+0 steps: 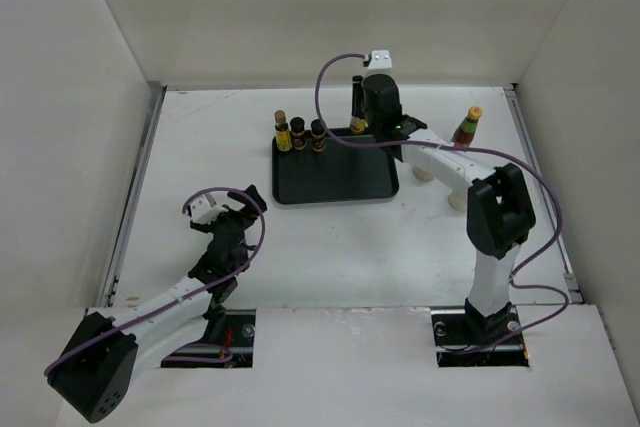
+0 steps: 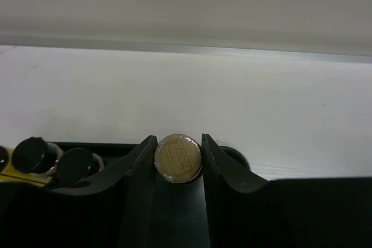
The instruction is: Organize the condiment bottles
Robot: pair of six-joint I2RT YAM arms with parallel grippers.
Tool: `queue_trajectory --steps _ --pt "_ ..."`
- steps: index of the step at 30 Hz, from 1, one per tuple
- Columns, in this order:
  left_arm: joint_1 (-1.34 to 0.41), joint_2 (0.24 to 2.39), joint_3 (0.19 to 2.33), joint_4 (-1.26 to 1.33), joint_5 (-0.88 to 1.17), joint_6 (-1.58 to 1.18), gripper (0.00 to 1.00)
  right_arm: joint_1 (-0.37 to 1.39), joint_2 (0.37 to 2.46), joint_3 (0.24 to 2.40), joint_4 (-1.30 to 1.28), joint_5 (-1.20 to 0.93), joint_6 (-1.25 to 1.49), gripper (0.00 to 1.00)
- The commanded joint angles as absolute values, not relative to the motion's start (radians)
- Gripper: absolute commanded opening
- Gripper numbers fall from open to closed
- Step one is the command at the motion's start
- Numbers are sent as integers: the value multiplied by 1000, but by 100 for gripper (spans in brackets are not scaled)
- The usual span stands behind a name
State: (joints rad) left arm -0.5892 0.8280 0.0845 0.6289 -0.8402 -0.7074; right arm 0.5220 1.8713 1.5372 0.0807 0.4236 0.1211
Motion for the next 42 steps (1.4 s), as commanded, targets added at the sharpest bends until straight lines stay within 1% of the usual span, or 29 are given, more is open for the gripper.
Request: queue_trajectory --steps 1,18,23,25,28,32,36,42 --pt "-582 834 80 692 -827 -719 100 554 1917 1629 179 414 138 36" --pt "-582 851 80 707 -805 -719 100 634 2069 1707 192 388 202 36" --pt "-582 853 80 707 -805 -719 100 643 2092 1707 190 385 218 40" --pt "-582 857 80 707 -805 -719 100 645 2092 1700 190 385 219 44" --pt "-584 867 84 707 -805 -719 100 645 2083 1700 192 383 219 58" --pt "-584 874 87 707 -804 -721 100 645 2037 1690 190 383 216 72" --pt "-582 862 84 707 -804 -721 100 640 1955 1651 190 383 212 76" --pt "-584 856 83 707 -804 -721 100 559 1732 1459 173 400 209 80"
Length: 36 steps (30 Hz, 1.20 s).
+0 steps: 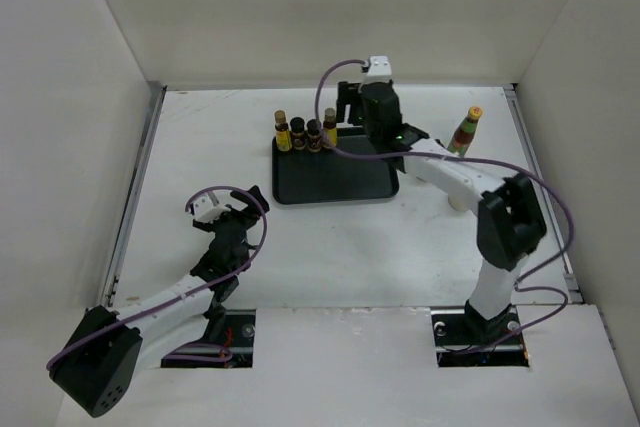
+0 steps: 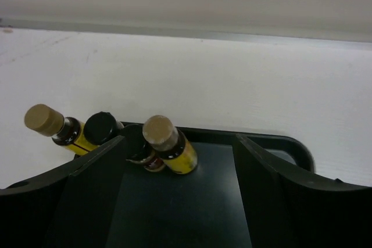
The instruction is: Organize the condiment bottles
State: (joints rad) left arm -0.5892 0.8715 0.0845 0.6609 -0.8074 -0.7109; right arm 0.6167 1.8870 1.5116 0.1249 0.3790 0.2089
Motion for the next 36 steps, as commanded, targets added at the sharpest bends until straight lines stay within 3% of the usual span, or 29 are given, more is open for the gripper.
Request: queue_trajectory --steps 1,10,13,25,28,33,36 --pt "-584 851 81 707 -804 -721 100 536 1685 1409 164 413 210 81" --pt "-594 873 84 718 -805 -721 100 378 1443 1023 71 583 235 96" --pt "-594 861 81 719 -801 -721 100 343 1473 1000 45 549 245 100" --pt "-579 879 84 719 -778 -721 100 285 1578 979 80 476 317 100" --pt "-579 867 83 719 -769 -722 100 274 1592 962 115 469 327 91" --pt "-576 879 84 719 -765 -723 100 263 1592 962 159 466 324 62" --pt "-576 874 83 721 -768 -723 100 269 1528 951 198 486 313 57"
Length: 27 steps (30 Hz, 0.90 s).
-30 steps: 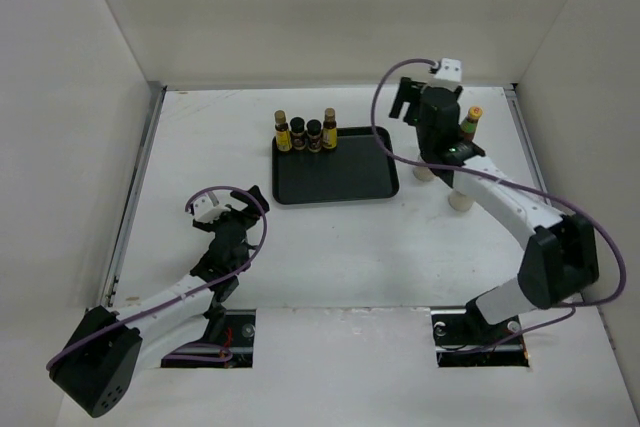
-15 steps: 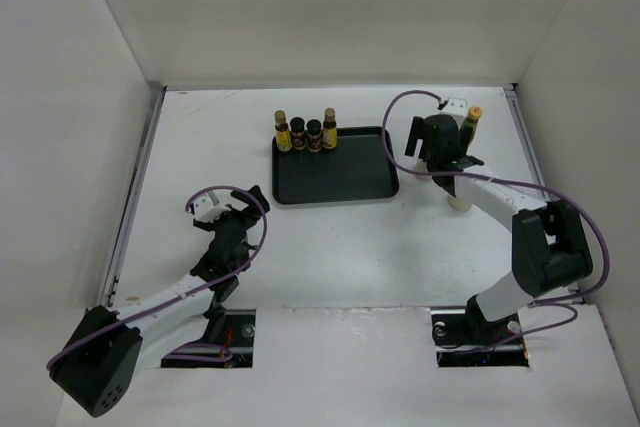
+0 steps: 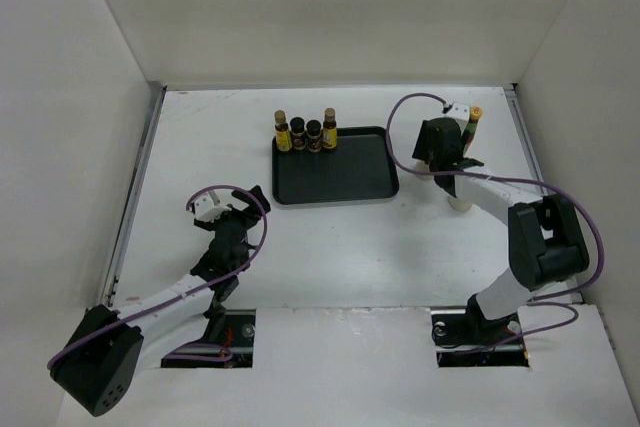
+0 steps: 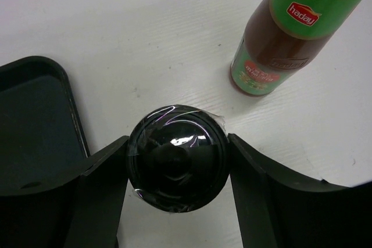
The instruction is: Organize the condiment bottles
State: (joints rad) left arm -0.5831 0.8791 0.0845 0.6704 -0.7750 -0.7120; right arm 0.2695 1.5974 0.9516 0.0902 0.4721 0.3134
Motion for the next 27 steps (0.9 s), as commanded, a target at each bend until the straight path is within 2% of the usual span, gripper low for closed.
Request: queue_trajectory --steps 1,7,19,27 --pt "-574 882 84 722 -769 -723 100 278 1508 954 210 489 302 57" --pt "-578 884 86 724 -767 -723 100 399 1488 1058 224 486 238 58" --pt "-581 871 84 726 -753 -724 100 531 1888 1416 253 407 241 58" --pt "-581 888 87 727 -750 -724 100 536 1997 1499 290 391 265 59"
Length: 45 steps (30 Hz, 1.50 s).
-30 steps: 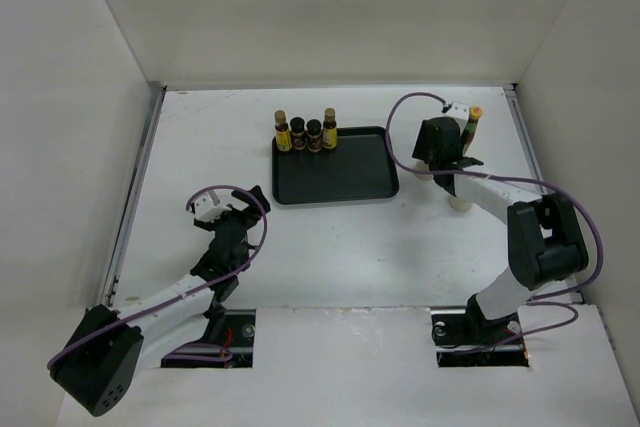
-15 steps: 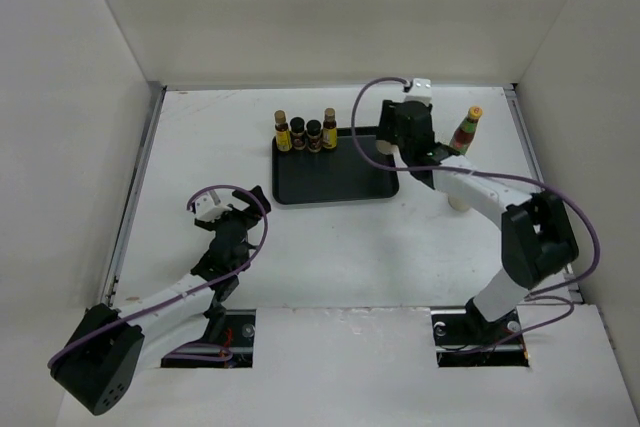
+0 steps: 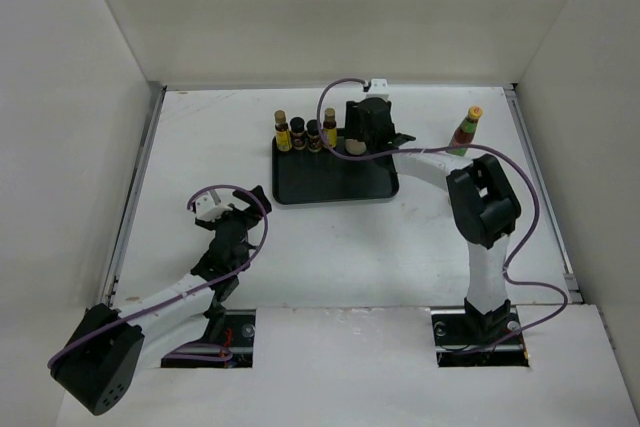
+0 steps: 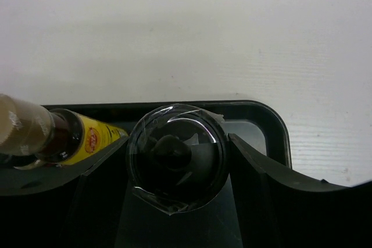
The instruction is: Organize the condiment bottles
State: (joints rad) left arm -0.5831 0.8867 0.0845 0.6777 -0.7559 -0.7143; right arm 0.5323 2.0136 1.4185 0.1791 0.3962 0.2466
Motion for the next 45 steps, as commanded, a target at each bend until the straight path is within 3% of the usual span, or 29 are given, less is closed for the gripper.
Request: queue_trajectory --steps 1,11,17,20,28,35,41,45 --pt "-579 893 87 729 -749 -724 100 536 2005 1502 294 391 271 59" --pt "-578 890 87 733 -749 -726 100 558 2066 1531 279 362 324 66" --pt "-578 894 87 733 -747 -726 100 567 2053 1522 268 371 339 82" --pt "-573 894 87 733 -747 -726 100 567 2000 1491 258 390 344 85" --pt "-576 893 87 733 -738 -727 100 567 1757 1307 180 457 328 86" --pt "-581 877 84 732 -730 -729 100 526 1367 926 193 616 331 85" --pt "-585 879 84 733 -729 -732 100 381 1017 655 66 816 359 98" --pt "-594 887 84 733 -733 -733 100 295 960 600 -17 789 403 100"
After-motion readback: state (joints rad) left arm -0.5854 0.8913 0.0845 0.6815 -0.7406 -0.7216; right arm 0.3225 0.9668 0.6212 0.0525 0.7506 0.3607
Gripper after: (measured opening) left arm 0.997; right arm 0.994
